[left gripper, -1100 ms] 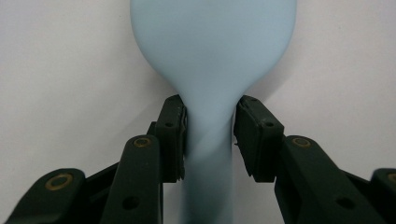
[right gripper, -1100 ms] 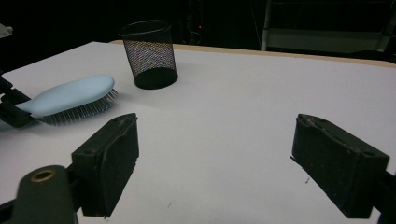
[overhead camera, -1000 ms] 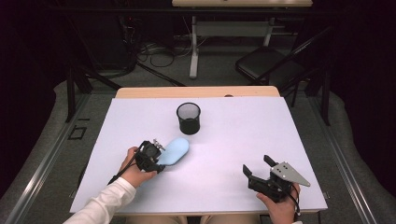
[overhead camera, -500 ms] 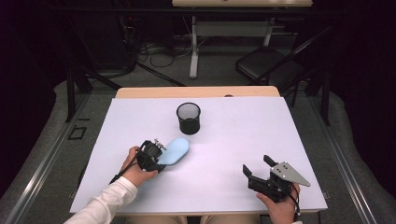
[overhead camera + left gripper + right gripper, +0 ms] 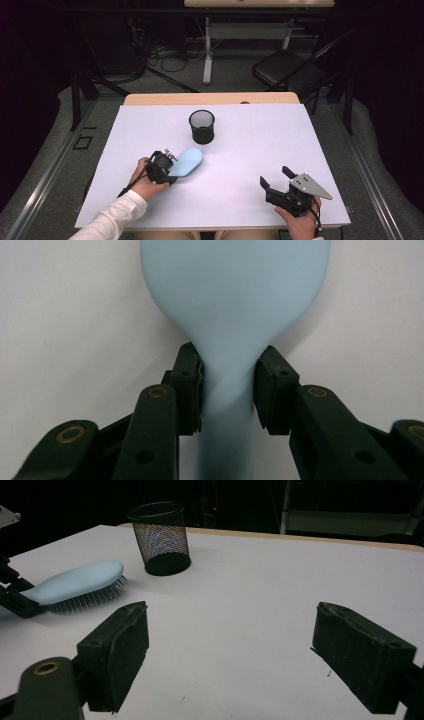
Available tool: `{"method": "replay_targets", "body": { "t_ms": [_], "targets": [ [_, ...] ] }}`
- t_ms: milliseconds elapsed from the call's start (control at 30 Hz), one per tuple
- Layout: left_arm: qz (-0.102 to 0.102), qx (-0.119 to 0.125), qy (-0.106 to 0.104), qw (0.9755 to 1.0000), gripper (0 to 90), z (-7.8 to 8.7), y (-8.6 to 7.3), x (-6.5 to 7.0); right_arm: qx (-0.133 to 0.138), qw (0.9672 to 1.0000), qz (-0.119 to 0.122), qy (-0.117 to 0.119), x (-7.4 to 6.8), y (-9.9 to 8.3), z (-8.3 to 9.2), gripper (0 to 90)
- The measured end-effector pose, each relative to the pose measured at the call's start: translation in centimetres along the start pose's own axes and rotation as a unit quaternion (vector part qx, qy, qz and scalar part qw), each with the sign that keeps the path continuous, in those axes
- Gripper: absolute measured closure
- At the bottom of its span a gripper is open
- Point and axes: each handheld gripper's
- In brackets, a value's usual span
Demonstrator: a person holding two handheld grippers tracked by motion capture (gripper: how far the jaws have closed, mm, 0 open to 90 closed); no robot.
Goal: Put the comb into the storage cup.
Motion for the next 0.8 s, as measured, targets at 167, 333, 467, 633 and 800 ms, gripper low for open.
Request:
{"method": "replay_targets", "body": {
  "t_ms": [167,333,467,633,800],
  "targets": [
    [0.0,0.001,-0.001,1.0,67.1,-0.01,-0.01,0.0,0.001,1.0,0.0,0.0,0.0,-0.01,-0.03,14.4],
    [0.002,0.005,0.0,1.0,67.6,-0.01,-0.1,0.06,0.0,1.0,0.0,0.0,0.01,-0.01,0.0,14.4],
    [0.004,0.008,0.001,1.0,68.3,0.0,-0.17,0.16,-0.001,1.0,0.0,0.0,0.02,-0.01,-0.03,14.4],
    [0.006,0.013,0.002,0.9999,68.8,0.03,-0.36,0.17,-0.001,1.0,-0.001,0.0,0.0,-0.02,-0.04,14.4],
    [-0.001,0.022,0.006,0.9997,69.2,0.1,-0.57,0.32,-0.001,1.0,-0.002,0.0,0.03,-0.03,-0.05,14.4]
  ]
}}
Point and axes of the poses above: each handheld gripper's, and its own axes: z roughly backward along the jaws, y roughly out of its top, x roughly to its right, and after that the axes turned 13 degrees about y, right-handed
